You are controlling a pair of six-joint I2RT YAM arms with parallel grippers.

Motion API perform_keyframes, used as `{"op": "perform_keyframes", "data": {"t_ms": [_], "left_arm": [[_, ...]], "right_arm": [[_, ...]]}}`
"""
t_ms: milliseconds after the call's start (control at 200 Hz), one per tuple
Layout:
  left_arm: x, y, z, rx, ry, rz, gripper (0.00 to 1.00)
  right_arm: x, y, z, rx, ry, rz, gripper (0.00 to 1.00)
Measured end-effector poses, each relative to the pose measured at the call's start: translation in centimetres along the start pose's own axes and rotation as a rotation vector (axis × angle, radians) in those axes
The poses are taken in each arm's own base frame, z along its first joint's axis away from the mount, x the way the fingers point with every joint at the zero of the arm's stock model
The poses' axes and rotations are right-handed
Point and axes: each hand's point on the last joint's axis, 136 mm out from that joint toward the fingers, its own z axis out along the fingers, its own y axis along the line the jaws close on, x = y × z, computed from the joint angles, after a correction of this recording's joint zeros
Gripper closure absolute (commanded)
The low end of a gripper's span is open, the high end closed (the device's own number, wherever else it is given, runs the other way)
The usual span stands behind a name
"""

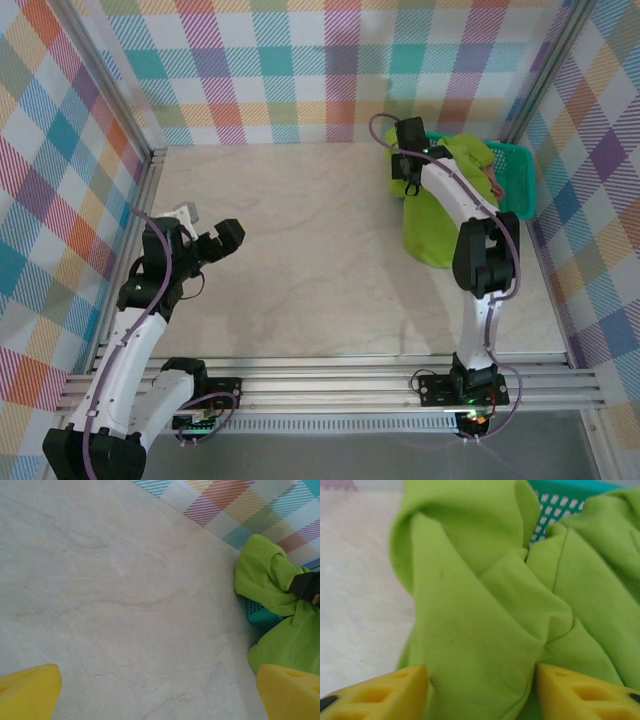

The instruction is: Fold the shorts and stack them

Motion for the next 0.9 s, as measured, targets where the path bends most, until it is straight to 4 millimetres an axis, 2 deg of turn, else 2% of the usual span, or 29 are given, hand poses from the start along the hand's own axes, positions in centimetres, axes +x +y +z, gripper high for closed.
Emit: {"op": "perform_keyframes", "data": {"t_ms": [85,195,350,450,730,805,900], "left_arm": [[0.0,0.1,0.1,-0.002,0.003,-0.001,0.00],[0.1,0.1,0.1,-0.003,0.005,-0.001,0.00],[0.1,0.1,0.2,-0.004,0.006,-0.002,0.00],[0.2,0.2,0.4,-0.008,0.012,-0.003,0.00],[0.2,0.3,0.5,-0.009,0.014,-0.007,0.00],[0.2,0.3,0.5,-0.009,0.014,-0.008,0.00],[0.1,0.2,0.5,-0.008,0.013,-0.010,0.00]], "right_arm": [[0.8,-0.2,0.7,0.025,0.031,-0.019,0.73],[0.5,-0.6,0.4,0.039,0.035,-0.018,0.89],[-1.2,-1.0,-1.4,0.039,-0.008,0.006,0.94],[-2.7,-1.8,-4.2,0.030,-0.059,0.035,1.00],[-8.7,-5.2,-15.8,-0.005,-0.309,0.142,1.00],[-9.8,-5.8,-18.2,-0.014,-0.362,0.160,1.00],[-10.6,-6.0,-20.2,-0.046,-0.404,0.171,1.00]]}}
